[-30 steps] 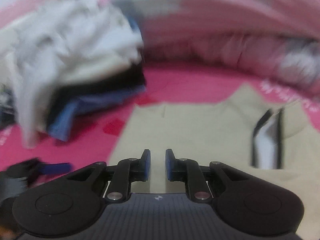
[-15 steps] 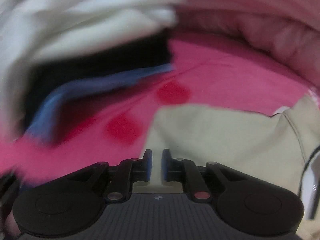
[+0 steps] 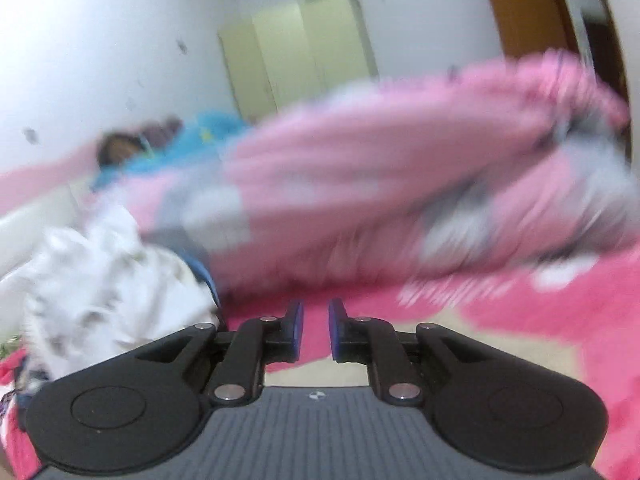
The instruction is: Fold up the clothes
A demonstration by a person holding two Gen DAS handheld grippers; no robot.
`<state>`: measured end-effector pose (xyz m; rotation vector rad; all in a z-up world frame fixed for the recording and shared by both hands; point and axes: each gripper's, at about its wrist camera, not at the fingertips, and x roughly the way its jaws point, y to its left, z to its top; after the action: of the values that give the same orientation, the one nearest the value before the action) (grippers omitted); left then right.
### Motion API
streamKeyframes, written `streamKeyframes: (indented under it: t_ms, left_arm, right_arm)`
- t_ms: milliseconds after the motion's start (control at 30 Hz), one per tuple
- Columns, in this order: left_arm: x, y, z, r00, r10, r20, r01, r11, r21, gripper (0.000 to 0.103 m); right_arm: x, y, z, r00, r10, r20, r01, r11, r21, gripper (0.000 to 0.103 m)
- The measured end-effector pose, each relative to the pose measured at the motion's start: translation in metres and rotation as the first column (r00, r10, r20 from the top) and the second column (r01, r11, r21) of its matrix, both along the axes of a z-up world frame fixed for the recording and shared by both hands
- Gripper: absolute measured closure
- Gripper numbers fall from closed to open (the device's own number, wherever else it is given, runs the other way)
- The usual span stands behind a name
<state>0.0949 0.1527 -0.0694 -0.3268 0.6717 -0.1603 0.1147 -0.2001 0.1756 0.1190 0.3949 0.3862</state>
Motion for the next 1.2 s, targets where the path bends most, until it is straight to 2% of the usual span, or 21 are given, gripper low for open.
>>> streamKeyframes:
  t_ms: [100,200,267,333,367,500,533,567,633,733,800,833,900,933,1000,1033,1133,1200]
  left_arm:
    - [0.002,-0.002,0.001,1.0,0.013,0.007,-0.013,1.0,0.007,0.0]
    - [0.003,-0.003,0.003,0.999,0.031,0.021,-0.032,0.999,0.016,0.0]
    - [-0.003,-0.003,0.007,0.996,0.066,0.058,-0.067,0.998,0.019,0.0]
    - [-0.006,-0.006,0.011,0.992,0.082,0.099,-0.086,0.996,0.031,0.0]
    - [-0.007,-0.008,0.012,0.99,0.084,0.115,-0.089,0.995,0.04,0.0]
    - [-0.002,-0.033,0.008,0.995,0.019,0.098,-0.035,0.987,0.158,0.0]
    - [0.0,-0.039,0.006,0.996,0.008,0.091,-0.025,0.981,0.193,0.0]
    - [0.0,-0.042,0.005,0.996,0.005,0.087,-0.024,0.977,0.214,0.0]
    - [0.002,-0.041,0.002,0.997,0.006,0.073,-0.02,0.978,0.206,0.0]
    - [0.005,-0.033,-0.001,0.999,0.008,0.047,-0.016,0.988,0.157,0.0]
    - [0.007,-0.029,-0.003,0.999,0.009,0.034,-0.014,0.991,0.133,0.0]
    - [0.007,-0.031,-0.003,0.999,0.008,0.037,-0.013,0.989,0.144,0.0]
    - [0.006,-0.032,-0.003,0.999,0.003,0.039,-0.009,0.988,0.152,0.0]
    - [0.006,-0.033,-0.003,0.999,0.002,0.039,-0.008,0.988,0.152,0.0]
    - [0.006,-0.032,-0.003,0.999,0.002,0.038,-0.007,0.989,0.15,0.0]
    - [0.006,-0.032,-0.003,0.999,0.002,0.038,-0.007,0.989,0.149,0.0]
    - [0.006,-0.031,-0.004,0.999,0.001,0.038,-0.007,0.989,0.145,0.0]
    - [0.006,-0.03,-0.004,0.999,0.0,0.04,-0.005,0.99,0.138,0.0]
  right_arm:
    - [-0.076,-0.039,0.051,0.991,-0.003,0.132,0.02,0.991,-0.134,0.064]
    - [-0.128,-0.072,0.082,0.987,-0.022,0.162,0.064,0.965,-0.256,0.064]
    - [-0.142,-0.08,0.08,0.992,-0.043,0.118,0.082,0.933,-0.351,0.064]
    - [-0.143,-0.081,0.058,0.999,-0.04,0.024,0.046,0.908,-0.417,0.064]
    - [-0.137,-0.081,0.038,0.999,-0.039,-0.029,0.023,0.906,-0.422,0.064]
    - [-0.095,-0.074,-0.07,0.97,-0.039,-0.24,-0.054,0.927,-0.371,0.066]
    - [-0.082,-0.066,-0.099,0.963,-0.056,-0.265,-0.051,0.923,-0.381,0.071]
    - [-0.069,-0.057,-0.126,0.96,-0.076,-0.271,-0.041,0.914,-0.403,0.072]
    - [-0.047,-0.048,-0.159,0.963,-0.106,-0.247,0.002,0.922,-0.387,0.072]
    - [-0.021,-0.048,-0.174,0.976,-0.152,-0.157,0.095,0.943,-0.319,0.073]
    - [-0.004,-0.058,-0.183,0.972,-0.198,-0.124,0.149,0.936,-0.319,0.074]
    - [0.005,-0.065,-0.188,0.969,-0.222,-0.112,0.176,0.93,-0.324,0.075]
    - [0.027,-0.09,-0.211,0.946,-0.268,-0.183,0.207,0.933,-0.295,0.074]
    - [0.033,-0.103,-0.22,0.938,-0.268,-0.221,0.211,0.944,-0.252,0.075]
    - [0.032,-0.117,-0.219,0.936,-0.254,-0.242,0.218,0.962,-0.166,0.075]
    - [0.029,-0.119,-0.215,0.936,-0.253,-0.244,0.225,0.965,-0.137,0.075]
    - [0.016,-0.115,-0.201,0.955,-0.248,-0.164,0.232,0.967,-0.108,0.075]
    - [0.02,-0.122,-0.211,0.942,-0.299,-0.155,0.285,0.953,-0.107,0.076]
